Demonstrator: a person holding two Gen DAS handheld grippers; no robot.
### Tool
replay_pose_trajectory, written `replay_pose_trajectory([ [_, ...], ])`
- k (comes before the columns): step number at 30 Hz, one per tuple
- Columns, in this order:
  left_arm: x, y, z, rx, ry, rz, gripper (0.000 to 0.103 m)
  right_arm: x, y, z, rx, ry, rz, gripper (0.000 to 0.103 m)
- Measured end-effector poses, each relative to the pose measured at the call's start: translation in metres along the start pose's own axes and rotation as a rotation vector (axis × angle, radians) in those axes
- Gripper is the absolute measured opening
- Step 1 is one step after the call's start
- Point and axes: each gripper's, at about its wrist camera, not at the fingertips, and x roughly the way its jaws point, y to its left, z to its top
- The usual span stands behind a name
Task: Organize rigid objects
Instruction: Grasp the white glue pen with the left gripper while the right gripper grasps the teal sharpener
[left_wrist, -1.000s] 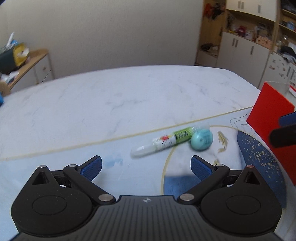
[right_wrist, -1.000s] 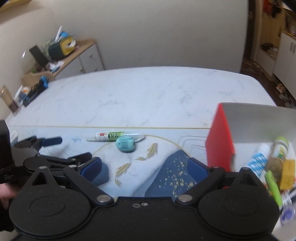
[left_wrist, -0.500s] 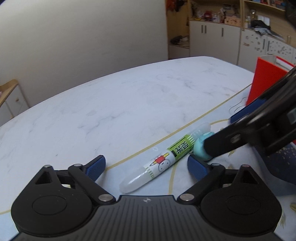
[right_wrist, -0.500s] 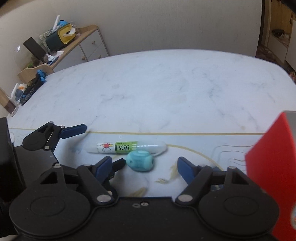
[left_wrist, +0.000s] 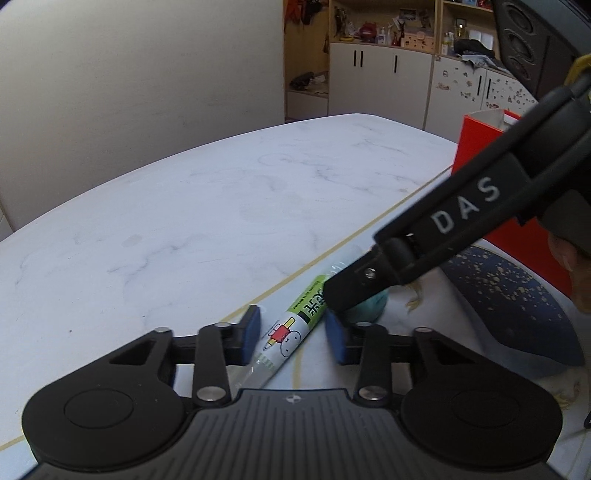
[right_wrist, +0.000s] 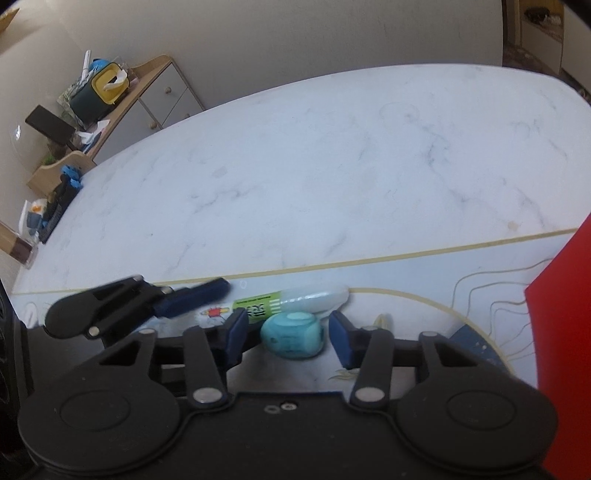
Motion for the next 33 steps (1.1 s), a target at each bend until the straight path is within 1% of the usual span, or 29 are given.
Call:
replay_pose_trajectory([
  [3,0.0,-0.003,0.0,-0.015,0.003,0.005,0.027,-0.002,-0.001,-0.001,0.008,0.002,0.015,0.033],
  [5,-0.002,-0.003,-0.001,-0.034,0.005,0.009,0.02,-0.004,0.0,-0.002,0.001,0.002,0.008,0.032],
  [7,-0.003,-0.001,-0.001,-0.069,0.009,0.01,0.017,-0.006,0.003,-0.004,-0.015,0.001,0.003,0.031],
  [9,-0.004,0.002,-0.002,-0.105,0.013,0.008,0.017,-0.009,0.005,-0.006,-0.022,-0.002,-0.003,0.03],
  [12,-0.006,0.003,-0.004,-0.132,0.016,0.014,0.017,-0.014,0.007,-0.008,-0.035,0.001,-0.009,0.023],
  [14,-0.006,0.003,-0.006,-0.143,0.019,0.014,0.017,-0.018,0.008,-0.011,-0.044,0.003,-0.015,0.015],
  [16,-0.009,0.003,-0.008,-0.157,0.017,0.012,0.017,-0.022,0.007,-0.014,-0.048,0.008,-0.024,0.014],
  [20,-0.014,0.002,-0.013,-0.193,0.017,0.009,0.017,-0.028,0.001,-0.024,-0.038,0.015,-0.027,0.013],
  [24,-0.022,0.002,-0.016,-0.218,0.011,0.017,0.017,-0.029,-0.007,-0.037,-0.046,0.046,-0.001,0.013],
  [28,-0.026,0.005,-0.016,-0.235,0.004,0.026,0.017,-0.03,0.0,-0.049,-0.121,0.052,-0.01,0.015],
  [31,-0.026,0.009,-0.017,-0.247,0.003,0.033,0.017,-0.023,0.011,-0.049,-0.192,0.053,-0.036,0.019],
  [33,-0.028,0.011,-0.018,-0.253,0.0,0.034,0.017,-0.018,0.016,-0.045,-0.216,0.051,-0.05,0.022],
])
